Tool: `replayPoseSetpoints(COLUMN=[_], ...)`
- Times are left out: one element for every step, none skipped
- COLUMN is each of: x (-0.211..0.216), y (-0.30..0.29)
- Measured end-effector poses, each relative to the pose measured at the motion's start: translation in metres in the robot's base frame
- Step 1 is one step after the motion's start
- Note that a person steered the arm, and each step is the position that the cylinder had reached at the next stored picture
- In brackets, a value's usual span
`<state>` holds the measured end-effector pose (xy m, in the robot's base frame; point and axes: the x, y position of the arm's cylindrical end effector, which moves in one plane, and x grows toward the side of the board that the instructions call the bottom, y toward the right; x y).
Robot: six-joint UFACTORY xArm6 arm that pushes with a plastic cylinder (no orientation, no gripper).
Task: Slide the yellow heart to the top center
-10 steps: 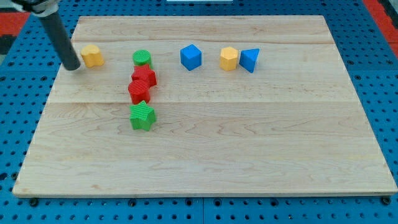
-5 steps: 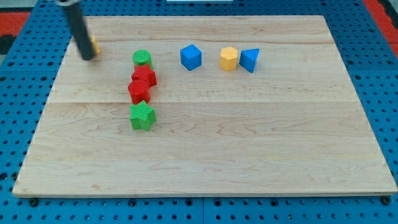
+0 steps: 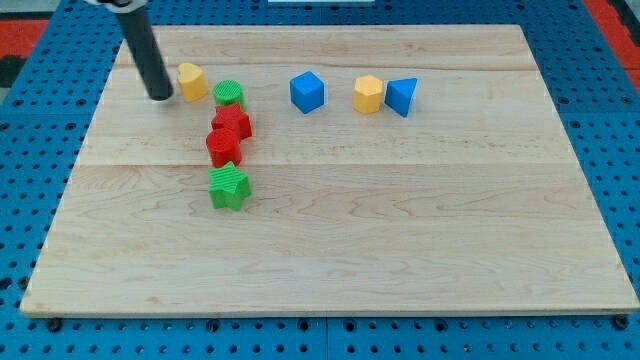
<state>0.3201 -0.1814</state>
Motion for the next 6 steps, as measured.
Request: replayPoseSetpoints(x=[-0.049, -0.066, -0.068, -0.082, -0.099, -0.126], y=[0.060, 0.110, 0.044, 0.112, 0.175, 0.154])
